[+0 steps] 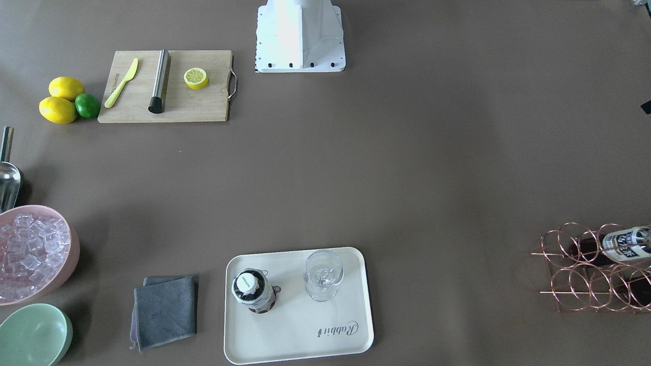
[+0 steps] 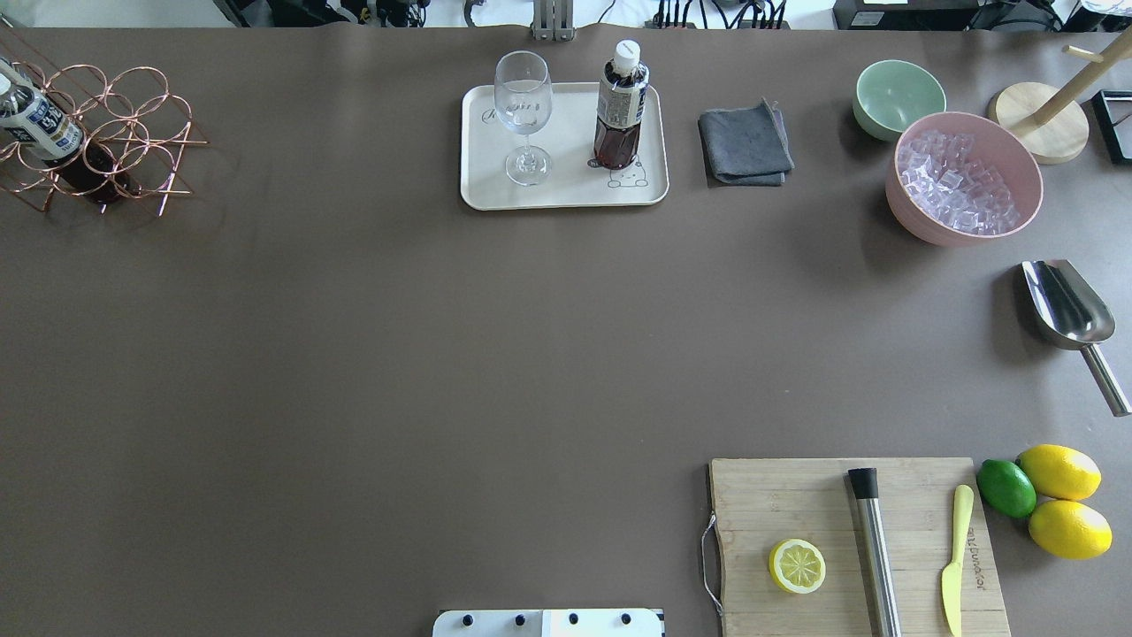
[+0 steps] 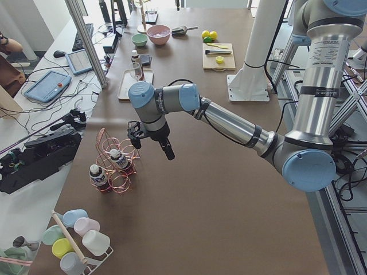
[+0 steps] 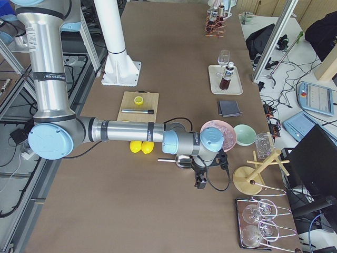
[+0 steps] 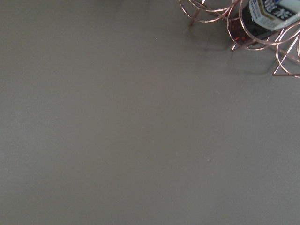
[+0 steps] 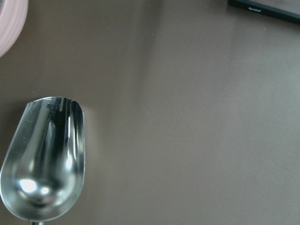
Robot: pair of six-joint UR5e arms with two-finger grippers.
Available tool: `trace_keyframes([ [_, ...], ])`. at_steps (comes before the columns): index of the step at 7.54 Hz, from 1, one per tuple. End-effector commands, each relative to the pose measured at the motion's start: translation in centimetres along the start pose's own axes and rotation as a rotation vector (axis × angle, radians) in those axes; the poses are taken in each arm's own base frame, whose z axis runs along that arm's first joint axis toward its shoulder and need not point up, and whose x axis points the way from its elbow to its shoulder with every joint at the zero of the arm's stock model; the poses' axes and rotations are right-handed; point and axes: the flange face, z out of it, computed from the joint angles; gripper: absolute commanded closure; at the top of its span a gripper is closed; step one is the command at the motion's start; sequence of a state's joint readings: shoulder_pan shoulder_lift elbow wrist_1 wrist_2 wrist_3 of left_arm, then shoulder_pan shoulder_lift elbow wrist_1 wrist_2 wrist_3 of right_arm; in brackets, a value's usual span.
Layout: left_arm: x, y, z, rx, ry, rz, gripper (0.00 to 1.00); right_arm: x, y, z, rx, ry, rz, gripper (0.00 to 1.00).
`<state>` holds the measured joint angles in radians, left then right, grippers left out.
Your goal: Take tea from basket to plate
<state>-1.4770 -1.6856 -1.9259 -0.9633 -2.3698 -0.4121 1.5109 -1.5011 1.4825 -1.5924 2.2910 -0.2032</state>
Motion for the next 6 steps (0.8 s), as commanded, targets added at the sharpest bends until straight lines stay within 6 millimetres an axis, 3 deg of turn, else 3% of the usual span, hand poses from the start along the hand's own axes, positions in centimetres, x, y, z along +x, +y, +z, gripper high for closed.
trace_keyframes([
  [1, -2.4, -0.6, 4.9, -0.007, -0.003, 0.060, 0.01, 2.5, 3.3, 1.0, -0.017, 0.012, 0.048, 0.00],
  [3, -7.0, -0.9, 9.8, 0.095, 0.046, 0.197, 0.01, 2.9, 3.7, 1.1, -0.020, 0.014, 0.056, 0.00],
  [4, -5.5, -0.3, 10.9, 0.079, 0.037, 0.240, 0.01, 3.2, 4.1, 1.0, -0.019, 0.028, 0.060, 0.00],
  [6, -2.9, -0.4, 11.1, 0.082, 0.029, 0.294, 0.01, 3.4, 4.2, 0.7, -0.012, 0.029, 0.064, 0.00],
])
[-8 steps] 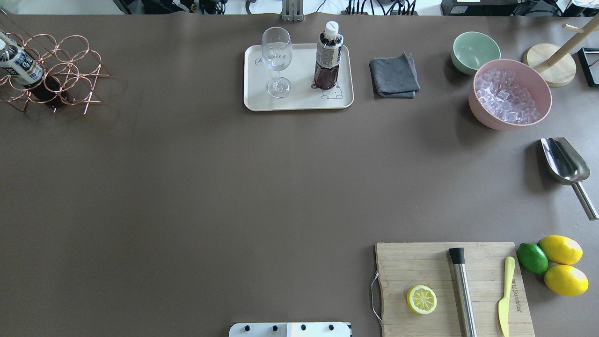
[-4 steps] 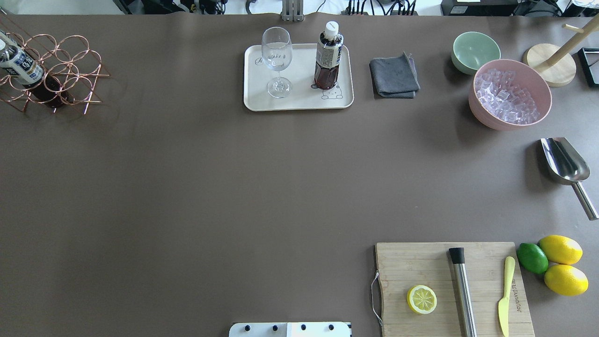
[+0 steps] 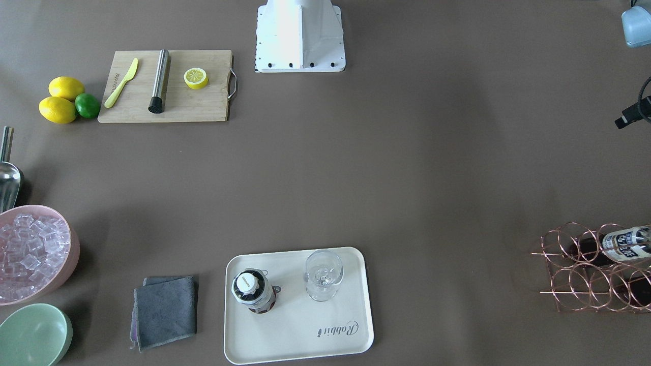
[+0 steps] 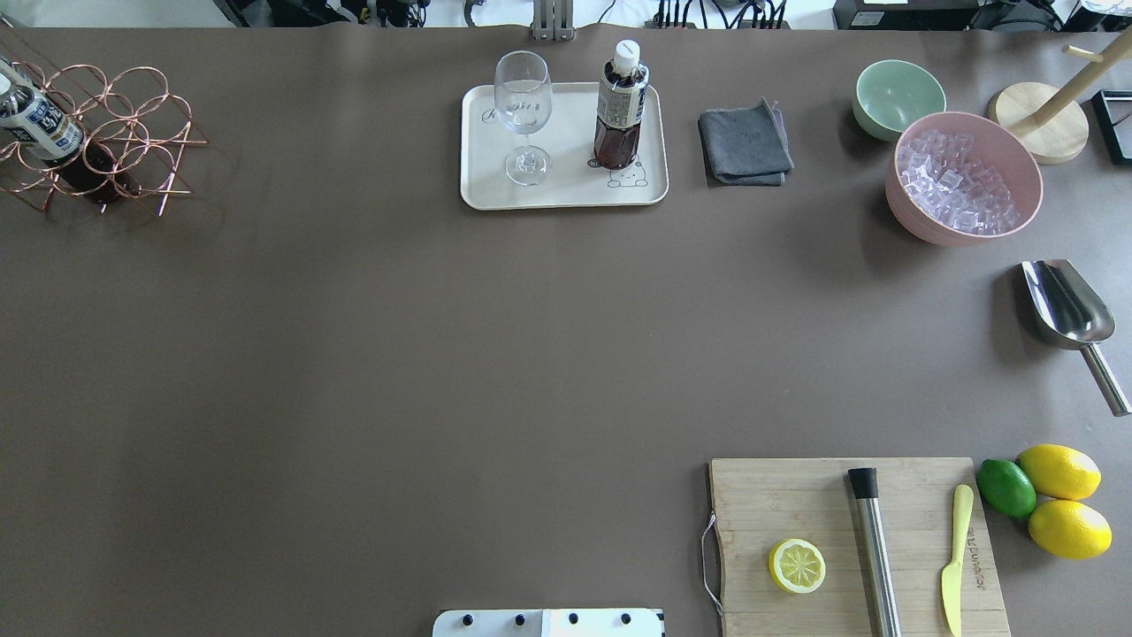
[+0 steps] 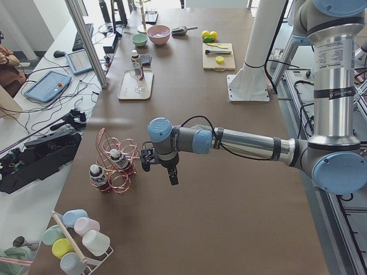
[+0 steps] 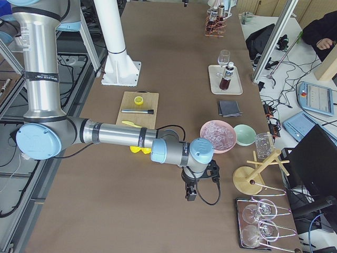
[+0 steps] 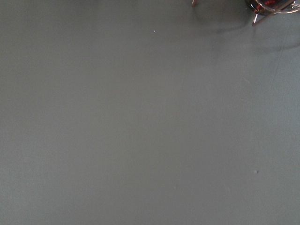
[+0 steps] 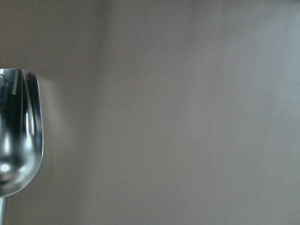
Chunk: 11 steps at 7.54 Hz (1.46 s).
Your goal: Take tea from basket to plate
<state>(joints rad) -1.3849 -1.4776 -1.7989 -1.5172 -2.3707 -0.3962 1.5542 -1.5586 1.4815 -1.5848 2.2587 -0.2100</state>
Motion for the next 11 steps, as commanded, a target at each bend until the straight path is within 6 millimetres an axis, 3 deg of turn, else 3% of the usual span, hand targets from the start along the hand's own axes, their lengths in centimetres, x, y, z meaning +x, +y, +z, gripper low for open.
trace_keyframes([
  [1, 3.3, -0.6, 0.4, 0.008, 0.002, 0.083, 0.01, 0.1, -0.1, -0.5, 0.010, 0.004, 0.000, 0.00],
  [3, 6.1, 0.8, 0.2, 0.004, 0.006, 0.144, 0.01, 0.4, 0.2, -0.4, 0.009, 0.002, 0.008, 0.00],
  [8, 4.1, 2.4, -0.6, 0.016, 0.008, 0.118, 0.01, 1.1, 0.6, -0.9, 0.021, -0.003, 0.026, 0.00],
  [11, 4.1, 2.4, -0.7, 0.019, 0.009, 0.117, 0.01, 1.4, 0.8, -0.5, 0.013, -0.001, 0.032, 0.00],
])
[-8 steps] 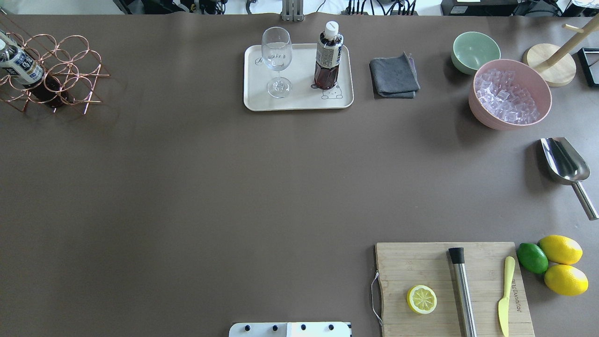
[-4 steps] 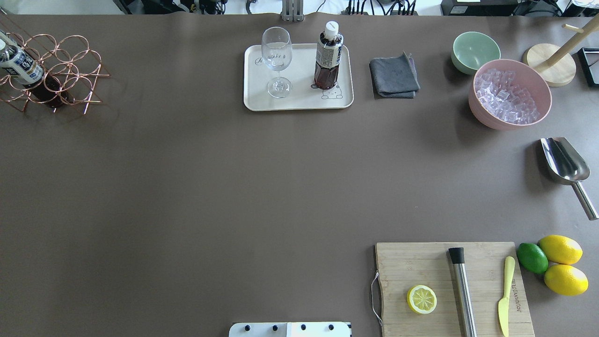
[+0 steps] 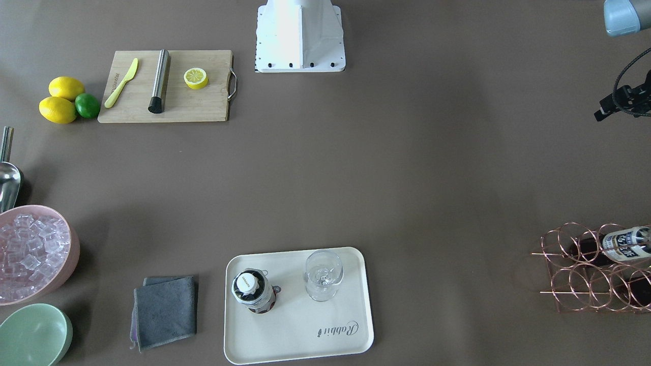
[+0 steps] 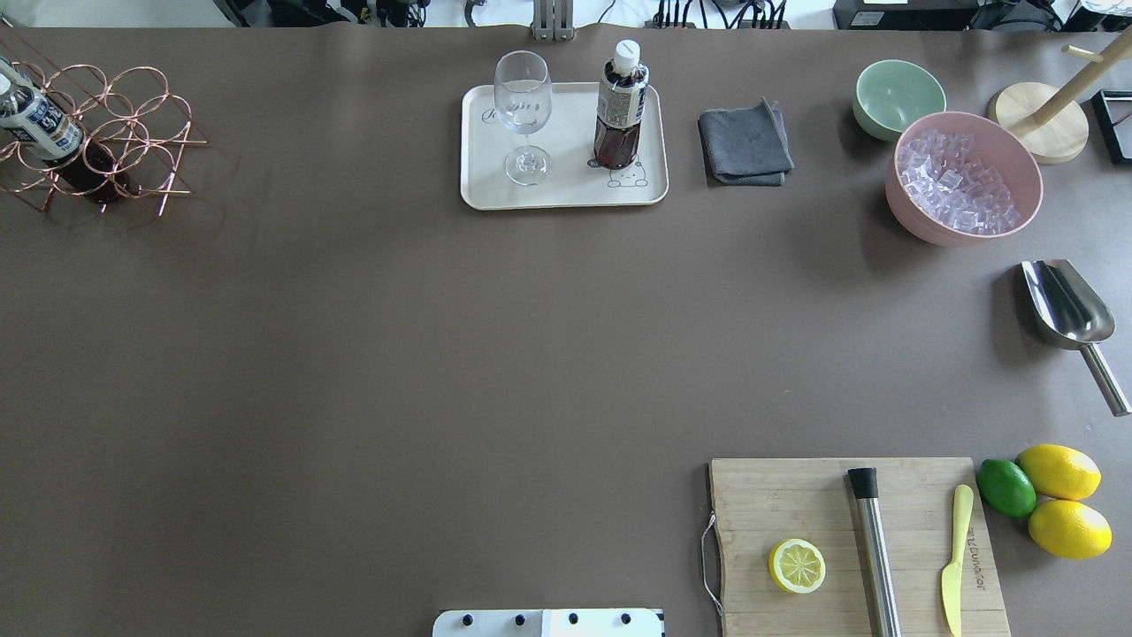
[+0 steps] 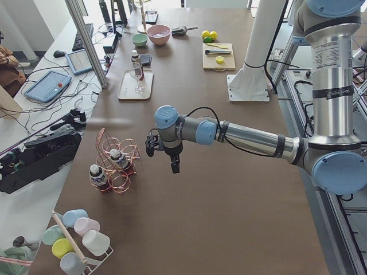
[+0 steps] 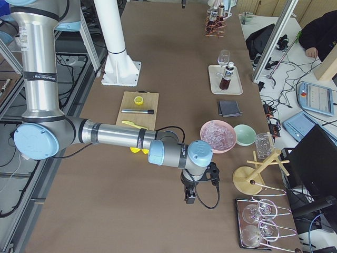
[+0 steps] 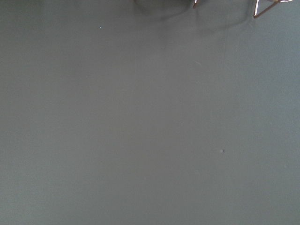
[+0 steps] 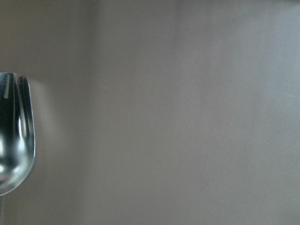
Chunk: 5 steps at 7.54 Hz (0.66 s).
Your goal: Take tea from basket to plate
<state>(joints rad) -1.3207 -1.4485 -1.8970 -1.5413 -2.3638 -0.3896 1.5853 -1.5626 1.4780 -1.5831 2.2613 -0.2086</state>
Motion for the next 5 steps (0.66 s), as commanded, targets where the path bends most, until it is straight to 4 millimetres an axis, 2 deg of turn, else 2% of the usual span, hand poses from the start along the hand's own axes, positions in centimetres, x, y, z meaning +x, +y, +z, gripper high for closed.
trace_keyframes([
  [1, 0.1, 0.1, -0.2, 0.004, 0.002, 0.004, 0.01, 0.1, -0.1, 0.1, -0.003, 0.003, 0.000, 0.00],
  [3, -0.6, 0.2, 0.2, -0.006, -0.003, 0.110, 0.01, -0.1, -0.5, -0.2, 0.003, 0.004, -0.004, 0.00],
  [5, -3.4, 1.0, 0.1, -0.006, -0.008, 0.139, 0.01, -0.1, -0.7, -0.3, 0.005, 0.004, -0.006, 0.00],
])
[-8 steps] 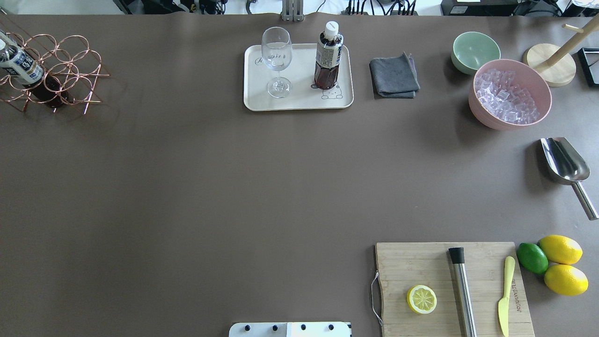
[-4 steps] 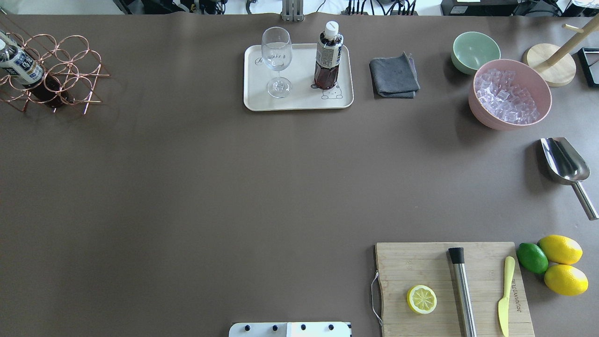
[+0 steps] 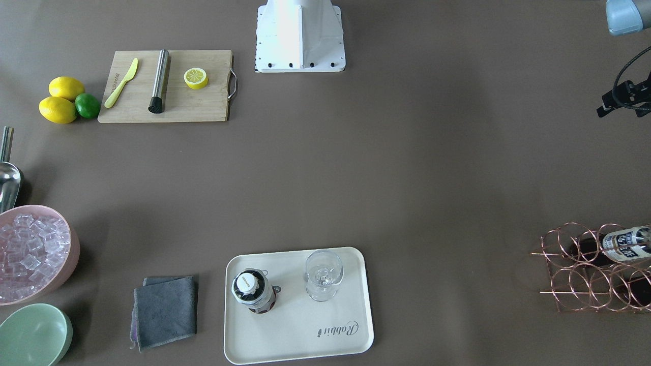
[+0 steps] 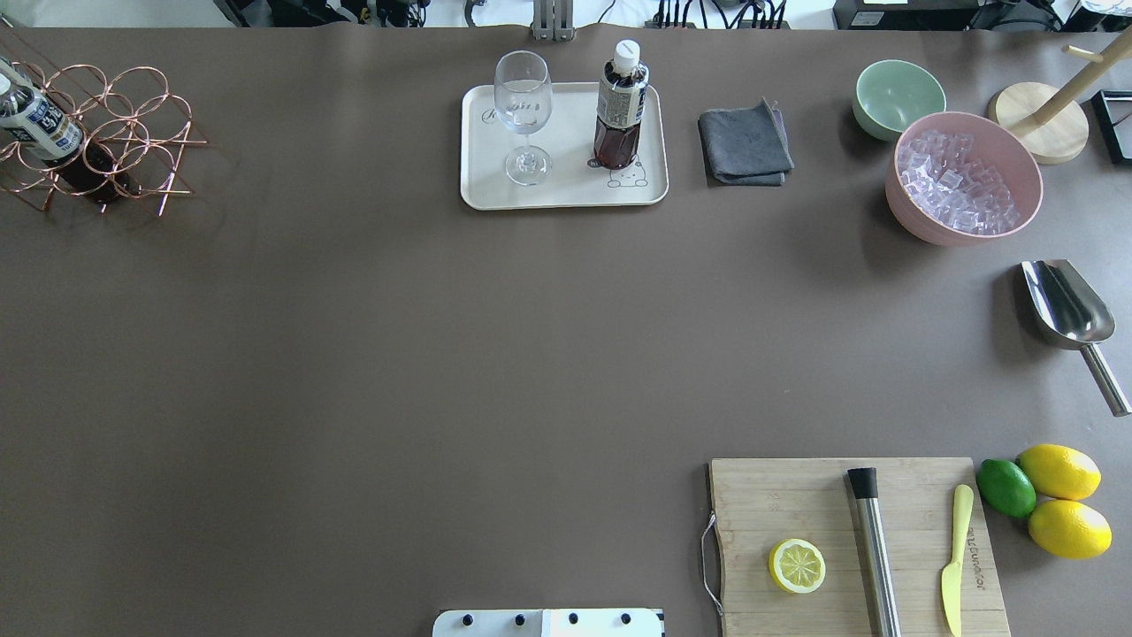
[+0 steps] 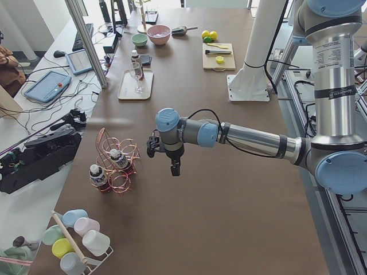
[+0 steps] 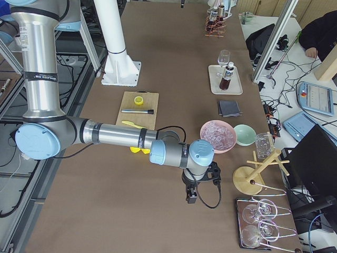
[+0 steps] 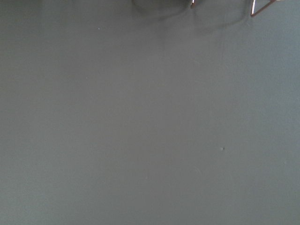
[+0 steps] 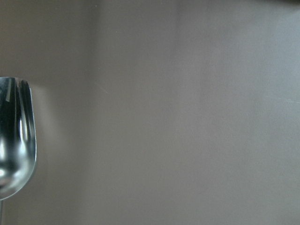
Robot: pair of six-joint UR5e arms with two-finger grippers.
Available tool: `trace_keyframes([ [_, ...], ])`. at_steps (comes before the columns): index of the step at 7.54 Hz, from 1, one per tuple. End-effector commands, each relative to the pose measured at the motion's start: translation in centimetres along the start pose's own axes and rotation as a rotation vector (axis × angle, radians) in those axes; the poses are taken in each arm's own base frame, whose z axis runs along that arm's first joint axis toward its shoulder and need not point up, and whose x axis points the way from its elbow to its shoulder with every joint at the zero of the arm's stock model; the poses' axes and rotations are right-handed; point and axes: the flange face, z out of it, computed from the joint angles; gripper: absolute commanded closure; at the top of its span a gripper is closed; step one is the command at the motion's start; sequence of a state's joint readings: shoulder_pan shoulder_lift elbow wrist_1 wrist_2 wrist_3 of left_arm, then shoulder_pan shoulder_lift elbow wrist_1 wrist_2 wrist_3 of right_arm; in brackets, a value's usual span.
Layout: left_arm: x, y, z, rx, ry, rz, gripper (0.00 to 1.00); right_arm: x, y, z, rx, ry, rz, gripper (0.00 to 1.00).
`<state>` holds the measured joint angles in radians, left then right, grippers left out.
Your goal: Take tea from basket to plate
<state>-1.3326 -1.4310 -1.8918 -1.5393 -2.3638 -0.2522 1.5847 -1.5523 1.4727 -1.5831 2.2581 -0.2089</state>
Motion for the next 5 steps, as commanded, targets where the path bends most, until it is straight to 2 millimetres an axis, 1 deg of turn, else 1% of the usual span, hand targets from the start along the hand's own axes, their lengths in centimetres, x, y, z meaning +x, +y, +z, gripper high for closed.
trace_keyframes([
  [1, -2.00, 0.67, -0.21, 0.004, -0.004, 0.030, 0.01, -0.03, -0.08, -0.06, 0.001, 0.000, -0.001, 0.00],
  [5, -1.74, 0.30, -0.40, 0.009, -0.004, 0.037, 0.01, -0.02, -0.08, -0.05, 0.001, 0.002, -0.002, 0.00],
])
